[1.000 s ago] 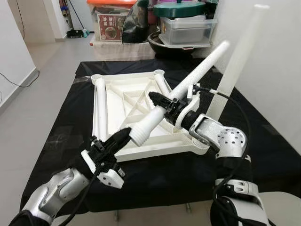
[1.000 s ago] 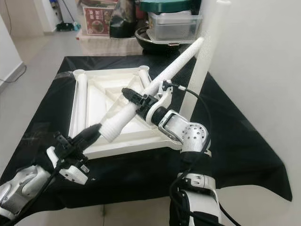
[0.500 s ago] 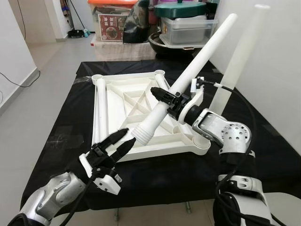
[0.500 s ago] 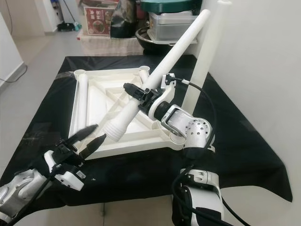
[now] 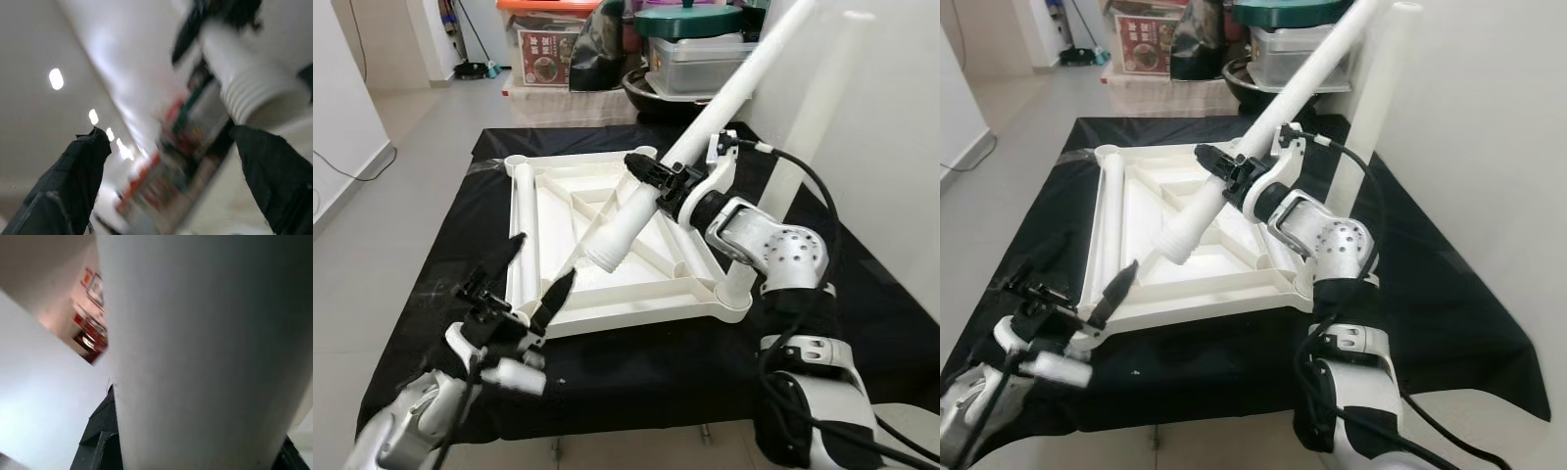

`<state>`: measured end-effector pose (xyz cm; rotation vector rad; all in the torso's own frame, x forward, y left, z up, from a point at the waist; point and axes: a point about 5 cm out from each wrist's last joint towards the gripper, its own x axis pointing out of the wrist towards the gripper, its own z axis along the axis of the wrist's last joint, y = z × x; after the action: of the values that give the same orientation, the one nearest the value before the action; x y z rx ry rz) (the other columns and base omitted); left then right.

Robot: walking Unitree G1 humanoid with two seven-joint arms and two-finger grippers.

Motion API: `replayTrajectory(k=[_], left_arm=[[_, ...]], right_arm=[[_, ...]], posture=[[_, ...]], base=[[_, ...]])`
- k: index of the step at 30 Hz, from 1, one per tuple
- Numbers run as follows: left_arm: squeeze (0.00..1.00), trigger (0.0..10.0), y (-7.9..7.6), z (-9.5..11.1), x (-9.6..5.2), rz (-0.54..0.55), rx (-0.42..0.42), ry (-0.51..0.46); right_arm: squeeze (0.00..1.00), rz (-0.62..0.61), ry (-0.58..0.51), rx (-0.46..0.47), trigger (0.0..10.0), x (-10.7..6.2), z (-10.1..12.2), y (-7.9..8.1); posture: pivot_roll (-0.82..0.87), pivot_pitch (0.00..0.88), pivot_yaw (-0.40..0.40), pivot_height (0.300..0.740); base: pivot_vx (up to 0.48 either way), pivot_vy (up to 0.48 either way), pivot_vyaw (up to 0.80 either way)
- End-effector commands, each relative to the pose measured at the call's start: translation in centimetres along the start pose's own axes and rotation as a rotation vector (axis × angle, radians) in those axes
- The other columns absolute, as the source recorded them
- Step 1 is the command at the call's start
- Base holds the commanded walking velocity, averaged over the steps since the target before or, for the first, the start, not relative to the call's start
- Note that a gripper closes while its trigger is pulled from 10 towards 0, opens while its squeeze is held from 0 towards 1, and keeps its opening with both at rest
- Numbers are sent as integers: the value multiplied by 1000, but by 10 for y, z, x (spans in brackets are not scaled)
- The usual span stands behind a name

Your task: Building children table

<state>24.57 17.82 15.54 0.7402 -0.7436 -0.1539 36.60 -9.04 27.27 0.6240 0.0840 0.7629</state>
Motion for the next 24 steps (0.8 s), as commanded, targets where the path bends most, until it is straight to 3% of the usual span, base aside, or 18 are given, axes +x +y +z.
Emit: replayTrajectory(k=[1,2,3,5,7,8,9,12,13,14,15,17,19,20,24], left_arm=[[1000,10000,-1,-23,-9,54,-122,234],[1000,10000,-1,-23,-9,54,-122,234],[1000,10000,-1,-28,-10,84,-153,284],[1000,10000,-1,-28,-10,84,-153,284],[1000,10000,-3,-36,-9,161,-248,391],[1000,10000,-5,-40,-6,204,-313,439],[1000,10000,-5,-40,-6,204,-313,439],[976,10000,-13,-44,0,241,-465,513],[976,10000,-13,-44,0,241,-465,513],[773,10000,-15,-44,2,236,-508,521],[773,10000,-15,-44,2,236,-508,521],[231,10000,-24,-40,6,122,-599,519],[231,10000,-27,-38,7,68,-629,519],[43,10000,-32,-36,7,10,-658,517],[0,10000,-38,-29,9,-85,-737,502]], right_arm=[[0,84,-8,-230,0,-1,3,21],[0,84,-8,-230,0,-1,3,21],[0,111,-5,-333,0,-3,1,28],[0,111,-5,-333,0,-3,1,28],[0,143,-32,-471,0,-5,3,38],[0,157,-55,-494,0,-7,6,44],[0,157,-55,-494,0,-7,6,44],[0,183,-90,-499,0,-11,11,53],[0,183,-90,-499,0,-11,11,53],[0,187,-97,-499,0,-11,11,54],[0,187,-97,-499,0,-11,11,54],[0,192,-106,-493,0,-14,7,53],[0,192,-109,-495,0,-15,6,52],[0,192,-110,-490,0,-16,3,52],[0,201,-116,-479,0,-17,-2,53]], posture=[[48,0,-80,740],[48,0,-80,740],[48,0,-80,740],[48,0,-80,740],[49,0,-77,740],[43,0,-73,740],[43,0,-73,740],[40,0,-72,740],[40,0,-72,740],[43,0,-74,740],[43,0,-74,740],[47,0,-70,740],[47,0,-69,740],[46,0,-66,740],[44,0,-61,740]], base=[[0,0,0],[0,0,0],[0,0,0],[0,0,0],[0,0,0],[0,0,0],[0,0,0],[0,0,0],[0,0,0],[0,0,0],[0,0,0],[0,0,0],[0,0,0],[0,0,0],[0,0,0]])
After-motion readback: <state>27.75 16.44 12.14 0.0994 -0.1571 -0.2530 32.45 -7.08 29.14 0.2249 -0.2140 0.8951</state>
